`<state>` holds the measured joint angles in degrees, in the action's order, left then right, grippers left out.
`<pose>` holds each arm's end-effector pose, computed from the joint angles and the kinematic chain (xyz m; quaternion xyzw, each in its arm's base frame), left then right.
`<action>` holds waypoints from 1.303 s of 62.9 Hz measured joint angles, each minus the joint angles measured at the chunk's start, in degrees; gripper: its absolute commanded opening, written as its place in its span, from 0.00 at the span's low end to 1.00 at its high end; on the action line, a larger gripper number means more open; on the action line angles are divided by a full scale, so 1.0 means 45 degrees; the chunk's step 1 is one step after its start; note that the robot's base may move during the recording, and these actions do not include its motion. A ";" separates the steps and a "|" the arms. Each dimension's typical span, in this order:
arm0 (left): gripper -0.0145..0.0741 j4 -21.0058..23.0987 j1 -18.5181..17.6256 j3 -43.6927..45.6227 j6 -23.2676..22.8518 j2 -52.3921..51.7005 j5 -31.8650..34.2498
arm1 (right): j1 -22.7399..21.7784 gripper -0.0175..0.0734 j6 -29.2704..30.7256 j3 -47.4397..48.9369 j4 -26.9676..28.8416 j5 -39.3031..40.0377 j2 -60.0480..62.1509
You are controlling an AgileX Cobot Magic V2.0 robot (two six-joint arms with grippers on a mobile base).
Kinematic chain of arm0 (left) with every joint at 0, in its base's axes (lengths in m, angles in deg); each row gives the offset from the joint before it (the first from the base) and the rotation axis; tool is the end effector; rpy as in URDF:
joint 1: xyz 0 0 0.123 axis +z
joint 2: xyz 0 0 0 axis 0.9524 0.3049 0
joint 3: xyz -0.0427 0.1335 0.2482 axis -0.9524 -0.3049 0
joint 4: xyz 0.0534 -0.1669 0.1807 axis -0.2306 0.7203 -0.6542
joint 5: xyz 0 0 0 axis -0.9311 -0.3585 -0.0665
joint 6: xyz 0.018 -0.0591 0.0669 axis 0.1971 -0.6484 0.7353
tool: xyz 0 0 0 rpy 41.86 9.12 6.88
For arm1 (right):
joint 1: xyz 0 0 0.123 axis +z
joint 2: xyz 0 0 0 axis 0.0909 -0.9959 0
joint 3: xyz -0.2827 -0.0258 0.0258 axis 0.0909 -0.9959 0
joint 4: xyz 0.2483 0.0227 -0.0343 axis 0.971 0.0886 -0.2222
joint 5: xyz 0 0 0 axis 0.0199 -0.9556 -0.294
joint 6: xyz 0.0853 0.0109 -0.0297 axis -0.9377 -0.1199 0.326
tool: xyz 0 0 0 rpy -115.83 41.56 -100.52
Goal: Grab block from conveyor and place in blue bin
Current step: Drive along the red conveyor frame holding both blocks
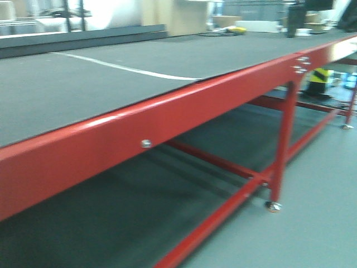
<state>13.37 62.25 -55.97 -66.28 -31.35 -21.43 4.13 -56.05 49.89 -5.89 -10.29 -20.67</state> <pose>0.0750 -0.0166 0.3555 0.0530 0.6960 -0.0970 0.7095 0.0669 0.0164 0.3390 -0.0556 0.7054 0.1006 0.6994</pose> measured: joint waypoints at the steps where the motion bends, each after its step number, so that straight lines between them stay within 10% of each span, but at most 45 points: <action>1: 0.04 0.0000 0.0000 0.0000 0.0000 0.0000 0.0000 | 0.0000 0.01 0.0000 0.0000 0.0000 0.0000 0.0000; 82: 0.04 0.0000 0.0000 0.0000 0.0000 0.0000 0.0026 | 0.0000 0.01 0.0000 0.0000 0.0000 0.0000 0.0000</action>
<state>13.37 62.25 -55.97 -66.28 -31.35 -21.31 4.13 -56.05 49.89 -5.89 -10.29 -20.67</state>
